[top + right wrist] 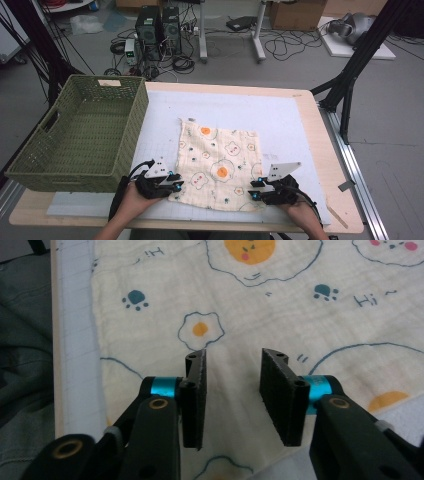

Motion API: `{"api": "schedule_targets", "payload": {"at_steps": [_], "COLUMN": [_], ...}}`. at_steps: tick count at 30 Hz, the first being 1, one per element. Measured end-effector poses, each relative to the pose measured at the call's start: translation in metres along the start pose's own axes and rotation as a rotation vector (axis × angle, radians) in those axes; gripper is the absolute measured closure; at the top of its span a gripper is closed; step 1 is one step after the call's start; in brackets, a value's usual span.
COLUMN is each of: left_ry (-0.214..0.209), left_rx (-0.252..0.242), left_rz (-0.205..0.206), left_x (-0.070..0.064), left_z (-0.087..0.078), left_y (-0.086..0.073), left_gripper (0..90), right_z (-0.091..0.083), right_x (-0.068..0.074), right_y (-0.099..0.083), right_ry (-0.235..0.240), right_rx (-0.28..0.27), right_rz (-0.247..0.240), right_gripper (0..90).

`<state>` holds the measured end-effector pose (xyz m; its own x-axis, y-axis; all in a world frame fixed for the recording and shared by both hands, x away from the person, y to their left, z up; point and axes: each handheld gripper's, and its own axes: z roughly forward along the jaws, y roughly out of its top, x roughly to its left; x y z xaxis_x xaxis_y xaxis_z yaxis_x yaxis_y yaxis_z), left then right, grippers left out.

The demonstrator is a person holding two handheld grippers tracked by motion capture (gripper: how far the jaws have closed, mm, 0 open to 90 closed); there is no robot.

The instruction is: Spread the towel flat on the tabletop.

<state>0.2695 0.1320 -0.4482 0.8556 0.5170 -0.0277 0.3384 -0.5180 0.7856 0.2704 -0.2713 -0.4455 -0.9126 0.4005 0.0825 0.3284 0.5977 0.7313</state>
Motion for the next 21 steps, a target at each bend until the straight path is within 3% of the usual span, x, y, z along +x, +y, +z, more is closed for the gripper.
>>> {"api": "schedule_targets", "payload": {"at_steps": [3, 6, 9, 16, 18, 21], "left_ry": [0.012, 0.008, 0.003, -0.012, -0.006, 0.003], "left_rx": [0.008, 0.006, 0.011, -0.001, -0.024, -0.062], "left_rz": [0.01, 0.006, 0.01, 0.015, 0.007, -0.018], "left_x": [-0.001, -0.003, -0.005, -0.014, -0.013, -0.008], "left_z": [-0.001, -0.003, -0.007, -0.02, -0.021, -0.021], "left_y": [-0.001, -0.002, -0.004, -0.011, -0.01, -0.006], "left_gripper": [88.6, 89.5, 89.6, 89.4, 88.2, 79.2], "right_z": [0.001, 0.001, 0.001, -0.003, -0.005, -0.008], "right_x": [0.0, -0.002, -0.002, 0.004, 0.004, 0.001], "right_y": [0.002, 0.003, 0.004, 0.003, 0.004, 0.006], "right_ry": [-0.019, -0.009, 0.007, 0.061, 0.053, 0.043], "right_rx": [0.01, 0.015, 0.018, 0.006, -0.012, -0.061], "right_rz": [-0.004, 0.0, -0.007, -0.016, -0.009, 0.018], "right_gripper": [71.3, 82.8, 86.8, 88.4, 79.6, 71.8]}}
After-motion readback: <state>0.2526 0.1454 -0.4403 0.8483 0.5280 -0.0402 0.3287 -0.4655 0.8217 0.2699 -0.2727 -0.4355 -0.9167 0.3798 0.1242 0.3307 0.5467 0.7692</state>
